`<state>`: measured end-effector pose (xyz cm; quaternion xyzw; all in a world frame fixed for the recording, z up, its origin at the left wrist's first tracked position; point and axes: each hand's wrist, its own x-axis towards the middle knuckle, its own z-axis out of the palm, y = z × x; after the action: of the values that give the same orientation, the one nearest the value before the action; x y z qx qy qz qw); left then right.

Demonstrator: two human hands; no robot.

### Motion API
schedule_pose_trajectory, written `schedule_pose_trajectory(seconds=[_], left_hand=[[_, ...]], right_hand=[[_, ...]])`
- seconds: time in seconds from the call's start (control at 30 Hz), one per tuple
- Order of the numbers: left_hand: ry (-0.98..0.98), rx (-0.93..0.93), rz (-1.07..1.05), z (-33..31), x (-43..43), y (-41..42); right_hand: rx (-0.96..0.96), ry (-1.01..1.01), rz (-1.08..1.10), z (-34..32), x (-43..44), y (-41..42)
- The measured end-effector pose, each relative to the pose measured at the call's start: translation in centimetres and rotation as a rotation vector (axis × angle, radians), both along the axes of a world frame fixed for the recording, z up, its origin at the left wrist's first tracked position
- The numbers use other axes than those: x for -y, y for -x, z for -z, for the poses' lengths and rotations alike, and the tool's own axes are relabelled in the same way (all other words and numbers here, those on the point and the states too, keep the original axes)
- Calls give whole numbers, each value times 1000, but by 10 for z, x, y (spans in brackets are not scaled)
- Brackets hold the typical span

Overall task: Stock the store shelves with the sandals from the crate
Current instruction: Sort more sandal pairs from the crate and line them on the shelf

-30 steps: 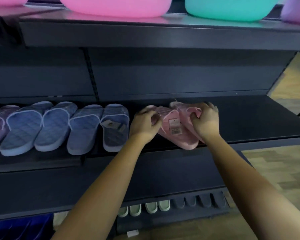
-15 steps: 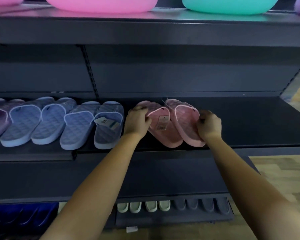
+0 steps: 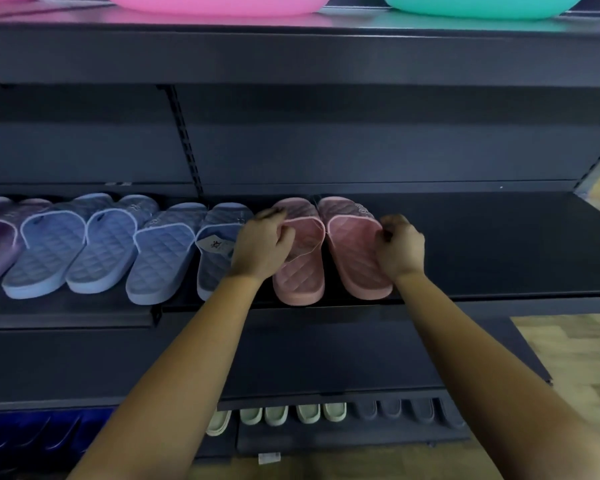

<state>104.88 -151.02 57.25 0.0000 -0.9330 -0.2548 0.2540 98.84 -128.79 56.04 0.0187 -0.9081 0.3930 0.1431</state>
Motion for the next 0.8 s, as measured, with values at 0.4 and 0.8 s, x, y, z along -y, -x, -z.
schedule_pose_trajectory(seconds=[0.4, 0.8], left_hand=[[341, 157, 103, 4, 3, 10], [302, 159, 38, -9, 1, -13]], right_hand=[[-18, 54, 44, 6, 25, -14], [-134, -63, -64, -10, 34, -29]])
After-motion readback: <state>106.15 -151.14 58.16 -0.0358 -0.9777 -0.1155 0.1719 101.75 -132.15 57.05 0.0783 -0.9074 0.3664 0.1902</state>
